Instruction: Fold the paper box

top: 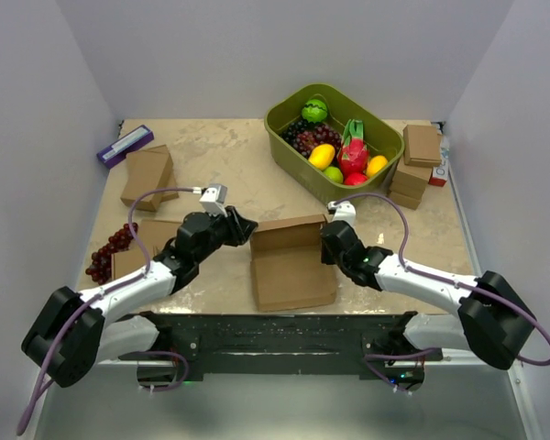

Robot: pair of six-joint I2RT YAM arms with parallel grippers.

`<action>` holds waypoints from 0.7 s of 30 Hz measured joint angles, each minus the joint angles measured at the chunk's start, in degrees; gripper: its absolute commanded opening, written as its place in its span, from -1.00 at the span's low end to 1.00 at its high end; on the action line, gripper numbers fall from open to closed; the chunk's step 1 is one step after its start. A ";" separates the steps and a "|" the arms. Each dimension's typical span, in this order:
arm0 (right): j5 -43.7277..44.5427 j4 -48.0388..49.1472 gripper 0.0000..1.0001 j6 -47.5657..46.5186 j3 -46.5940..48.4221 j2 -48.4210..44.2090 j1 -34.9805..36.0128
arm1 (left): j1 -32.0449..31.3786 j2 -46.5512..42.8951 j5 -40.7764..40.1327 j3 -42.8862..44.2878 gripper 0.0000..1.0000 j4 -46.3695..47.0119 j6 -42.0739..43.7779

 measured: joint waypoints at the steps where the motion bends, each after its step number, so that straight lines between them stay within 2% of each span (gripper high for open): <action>1: 0.20 -0.11 -0.93 0.20 0.09 0.15 0.09 | -0.31 -0.04 -0.35 0.35 -0.27 -0.59 0.55; 2: 0.46 -0.15 -0.93 0.37 0.17 0.28 0.20 | -0.63 -0.17 -0.92 0.76 -0.22 -1.44 1.20; 6: 0.48 -0.39 -0.93 1.33 0.20 0.13 0.46 | -1.18 -0.79 -3.43 3.23 0.44 -6.05 4.46; 9: 0.52 -0.42 -0.93 2.05 0.20 -0.20 0.81 | -1.44 -2.25 -6.56 5.20 0.56 -9.97 7.02; 15: 1.25 -0.46 -0.93 3.15 0.20 -0.24 0.87 | -3.89 -10.21 -15.47 10.54 0.50 -15.58 12.26; 18: 1.73 -0.46 -0.93 3.54 0.20 -0.22 0.87 | -8.66 -13.27 -18.36 10.64 0.44 -15.19 13.05; 21: 2.05 -0.46 -0.93 3.69 0.20 -0.22 0.87 | -14.78 -12.72 -18.49 7.85 0.43 -12.81 12.72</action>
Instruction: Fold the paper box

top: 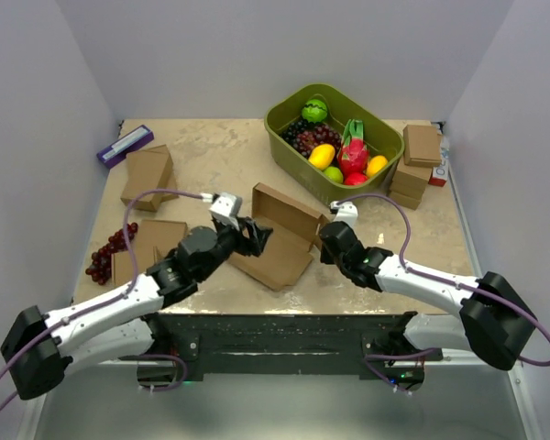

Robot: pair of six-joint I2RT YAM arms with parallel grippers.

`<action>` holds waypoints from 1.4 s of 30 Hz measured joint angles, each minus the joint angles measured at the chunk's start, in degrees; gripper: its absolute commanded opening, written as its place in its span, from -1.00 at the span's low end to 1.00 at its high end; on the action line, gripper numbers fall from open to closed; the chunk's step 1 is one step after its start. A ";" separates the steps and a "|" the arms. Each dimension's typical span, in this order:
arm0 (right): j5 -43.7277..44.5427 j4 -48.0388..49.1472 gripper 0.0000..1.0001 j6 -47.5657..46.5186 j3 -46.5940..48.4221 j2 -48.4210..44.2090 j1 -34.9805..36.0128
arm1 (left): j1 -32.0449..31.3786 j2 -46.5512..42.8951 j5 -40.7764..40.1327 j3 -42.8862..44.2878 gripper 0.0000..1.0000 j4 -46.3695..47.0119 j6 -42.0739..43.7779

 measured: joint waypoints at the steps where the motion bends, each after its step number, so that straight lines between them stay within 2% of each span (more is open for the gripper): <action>1: 0.13 -0.02 -0.93 0.00 0.02 0.00 0.00 | -1.11 1.29 0.79 -2.03 0.42 1.44 -0.33; 3: 0.44 -0.07 -0.93 -0.02 0.11 0.07 0.00 | -3.65 4.46 2.47 -5.49 0.39 3.48 -1.33; 8: 0.96 -0.11 -0.92 -0.28 0.61 0.20 0.00 | -4.72 15.61 6.54 -12.28 0.24 6.47 -3.17; 16: 0.98 -0.20 -0.92 -1.20 3.19 2.67 0.00 | -6.51 28.96 10.99 -14.45 -0.06 20.83 -4.59; 22: 2.34 -0.87 -0.86 -1.20 5.95 5.46 -0.17 | -10.12 35.43 11.41 -14.23 -0.10 30.84 -5.73; 31: 1.95 -0.35 -0.72 -0.59 7.28 9.88 -0.04 | -12.92 40.13 12.61 -12.98 -0.13 36.46 -8.04; 37: 0.37 0.85 -0.42 0.42 7.28 13.90 0.48 | -12.96 41.64 12.70 -12.79 -0.19 38.45 -10.51; 42: -0.81 0.79 0.07 0.98 7.30 13.94 0.50 | -12.96 41.75 11.41 -12.74 -0.22 38.14 -13.55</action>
